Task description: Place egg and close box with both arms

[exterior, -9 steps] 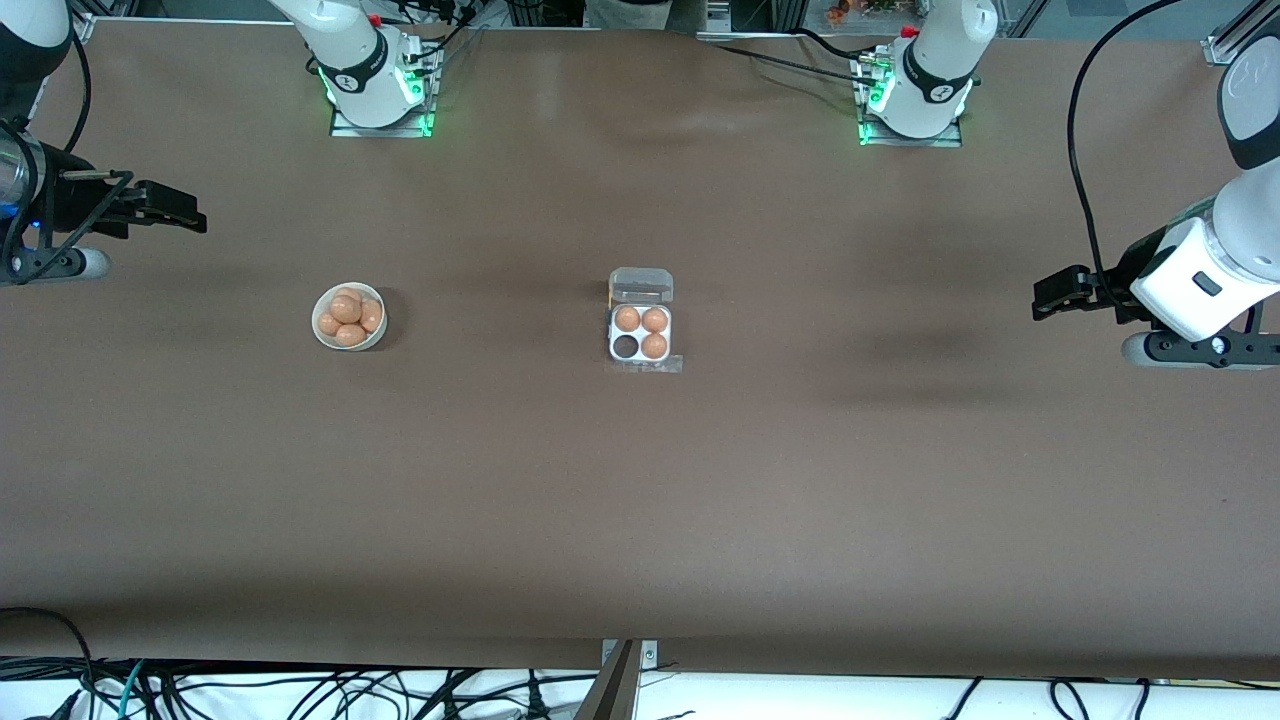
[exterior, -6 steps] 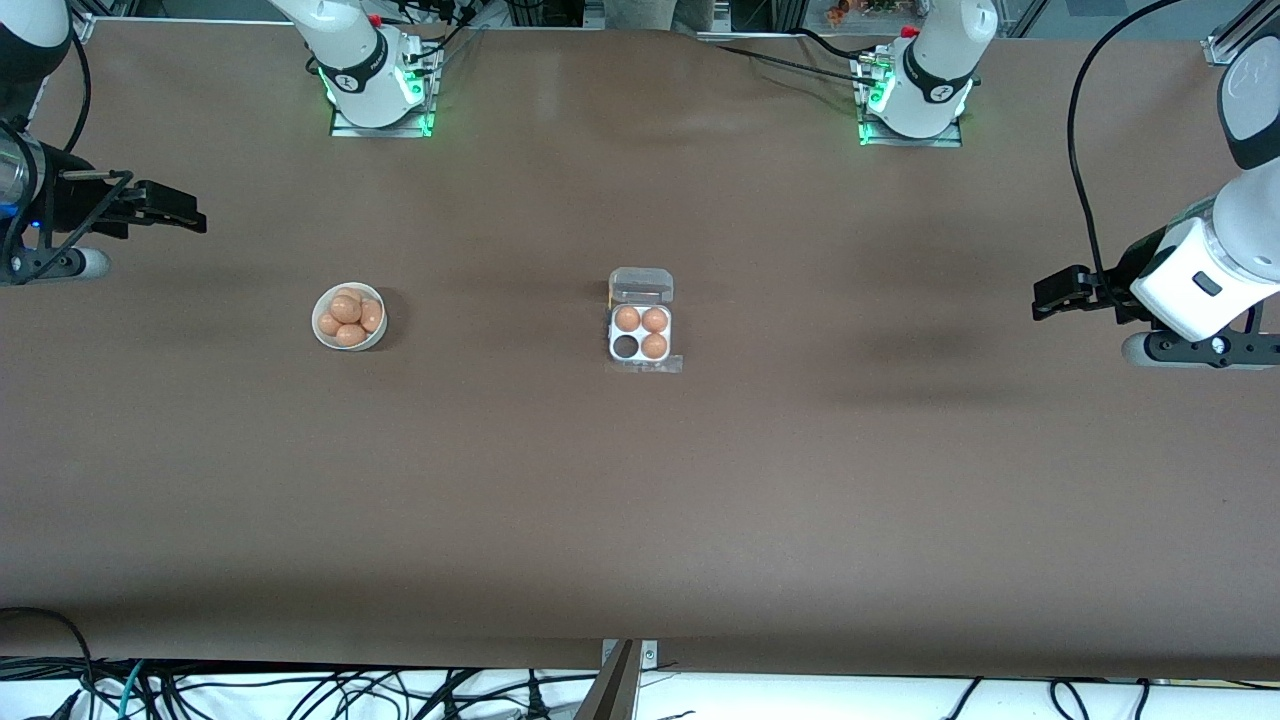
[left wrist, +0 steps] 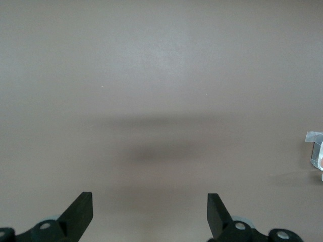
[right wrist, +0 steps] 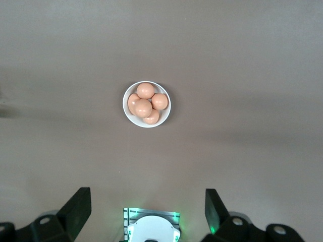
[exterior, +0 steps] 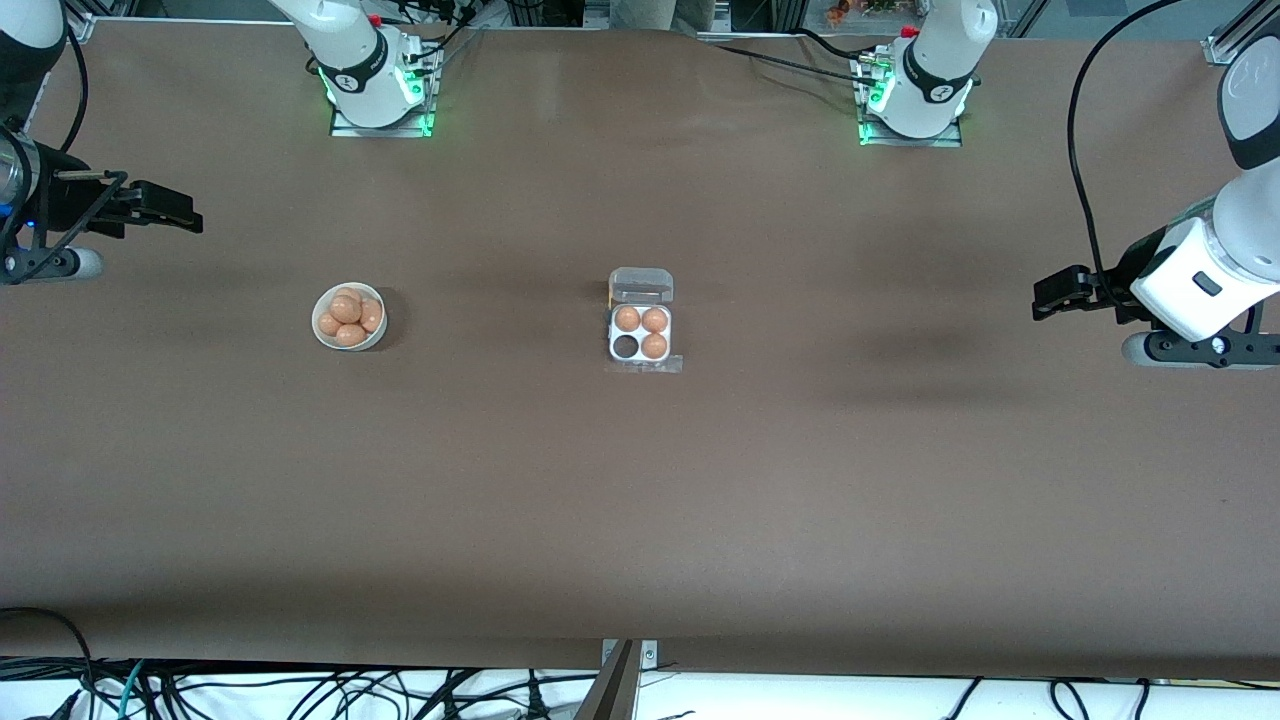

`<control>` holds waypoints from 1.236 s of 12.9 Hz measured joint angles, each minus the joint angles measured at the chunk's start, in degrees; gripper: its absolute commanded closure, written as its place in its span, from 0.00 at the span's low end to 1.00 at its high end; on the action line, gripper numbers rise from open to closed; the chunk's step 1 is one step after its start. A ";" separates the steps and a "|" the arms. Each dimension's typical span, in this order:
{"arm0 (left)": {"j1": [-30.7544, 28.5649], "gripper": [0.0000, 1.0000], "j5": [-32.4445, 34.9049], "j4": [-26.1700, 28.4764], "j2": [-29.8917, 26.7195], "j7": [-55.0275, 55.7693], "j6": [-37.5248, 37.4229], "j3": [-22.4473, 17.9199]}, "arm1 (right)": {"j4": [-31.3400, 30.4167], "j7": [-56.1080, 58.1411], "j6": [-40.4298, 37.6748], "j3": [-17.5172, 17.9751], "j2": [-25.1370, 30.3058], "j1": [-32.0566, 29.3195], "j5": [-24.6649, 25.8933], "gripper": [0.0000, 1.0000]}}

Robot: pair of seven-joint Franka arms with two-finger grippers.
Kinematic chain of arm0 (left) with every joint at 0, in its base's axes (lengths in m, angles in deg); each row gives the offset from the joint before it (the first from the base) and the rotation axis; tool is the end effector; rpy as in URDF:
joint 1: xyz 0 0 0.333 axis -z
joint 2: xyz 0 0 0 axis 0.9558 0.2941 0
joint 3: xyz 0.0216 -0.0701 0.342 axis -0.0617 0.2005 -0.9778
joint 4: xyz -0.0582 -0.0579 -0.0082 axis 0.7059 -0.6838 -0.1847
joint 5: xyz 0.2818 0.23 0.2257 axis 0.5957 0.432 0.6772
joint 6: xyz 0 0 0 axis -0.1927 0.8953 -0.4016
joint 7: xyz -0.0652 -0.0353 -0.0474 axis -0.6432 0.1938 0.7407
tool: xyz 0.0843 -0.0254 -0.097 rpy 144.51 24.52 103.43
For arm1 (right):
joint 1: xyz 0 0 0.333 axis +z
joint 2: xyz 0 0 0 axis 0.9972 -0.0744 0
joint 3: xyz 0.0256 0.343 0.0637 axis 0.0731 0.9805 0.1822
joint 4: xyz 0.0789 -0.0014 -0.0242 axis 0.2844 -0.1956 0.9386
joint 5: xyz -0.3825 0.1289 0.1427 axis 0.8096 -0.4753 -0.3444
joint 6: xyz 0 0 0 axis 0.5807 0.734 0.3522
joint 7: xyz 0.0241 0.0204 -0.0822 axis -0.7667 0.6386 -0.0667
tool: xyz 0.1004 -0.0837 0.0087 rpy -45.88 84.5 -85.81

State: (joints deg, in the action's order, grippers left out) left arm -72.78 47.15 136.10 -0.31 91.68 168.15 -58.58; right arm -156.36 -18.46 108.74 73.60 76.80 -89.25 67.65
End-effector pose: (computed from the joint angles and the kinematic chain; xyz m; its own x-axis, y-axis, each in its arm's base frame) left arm 0.6516 -0.0350 0.5602 0.9948 -0.0023 -0.1023 -0.0009 -0.9999 0.0137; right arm 0.5794 -0.0219 0.5604 0.9691 0.0677 -0.2373 0.0558 -0.9968 -0.0566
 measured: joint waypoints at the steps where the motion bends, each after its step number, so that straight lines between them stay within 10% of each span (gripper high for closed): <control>1: 0.00 0.00 0.00 0.00 0.00 0.00 0.00 0.00 | -0.31 0.00 0.01 0.00 0.04 0.00 -0.41 0.00; 11: -0.06 0.00 0.00 -0.13 0.00 0.00 0.00 -0.03 | -28.23 -0.42 29.72 2.22 3.85 0.07 -1.07 0.00; 16: -0.06 0.00 0.00 -0.17 0.00 0.00 0.00 -0.04 | -32.83 -0.42 40.71 2.46 -1.43 0.52 -1.08 0.00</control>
State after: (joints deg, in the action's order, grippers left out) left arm -72.84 47.15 135.92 -0.30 91.68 168.15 -58.61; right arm -189.19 -18.88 149.45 76.06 75.37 -88.73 66.57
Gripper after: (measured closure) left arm 0.000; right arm 0.000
